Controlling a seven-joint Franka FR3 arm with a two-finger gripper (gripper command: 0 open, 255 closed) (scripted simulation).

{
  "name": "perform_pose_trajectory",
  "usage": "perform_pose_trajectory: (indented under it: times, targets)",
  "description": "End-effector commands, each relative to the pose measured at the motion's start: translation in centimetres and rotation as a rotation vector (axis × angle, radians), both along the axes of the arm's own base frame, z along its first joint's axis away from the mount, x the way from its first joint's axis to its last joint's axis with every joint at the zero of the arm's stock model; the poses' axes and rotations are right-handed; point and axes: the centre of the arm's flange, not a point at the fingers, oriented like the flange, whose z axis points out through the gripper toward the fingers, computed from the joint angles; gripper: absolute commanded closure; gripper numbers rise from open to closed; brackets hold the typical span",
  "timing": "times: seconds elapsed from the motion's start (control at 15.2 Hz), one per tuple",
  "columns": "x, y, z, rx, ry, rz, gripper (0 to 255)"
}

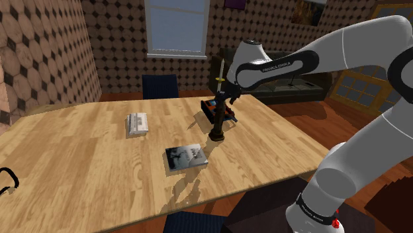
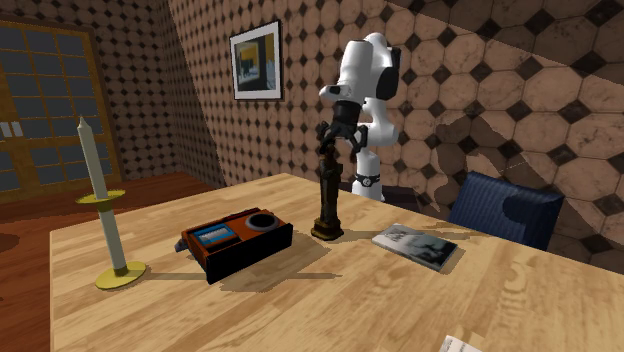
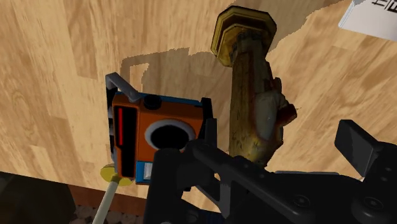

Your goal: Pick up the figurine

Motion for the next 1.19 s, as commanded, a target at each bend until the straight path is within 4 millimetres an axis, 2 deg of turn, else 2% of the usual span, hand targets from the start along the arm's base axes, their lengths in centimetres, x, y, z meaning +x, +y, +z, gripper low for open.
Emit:
perform_pose_trajectory:
  times: [0.0, 0.26, 0.33, 0.92, 1.12]
  targets:
    - [0.1, -0.2, -1.1, 0.000, -0.002, -0.001, 0]
    - [0.1, -0.2, -2.4, 0.000, -0.002, -0.001, 0]
    - [0.1, -0.1, -2.4, 0.000, -0.002, -0.001, 255]
    - [0.1, -0.2, -2.4, 0.000, -0.002, -0.001, 255]
    - [0.1, -0.2, -0.8, 0.000, -0.002, -0.001, 255]
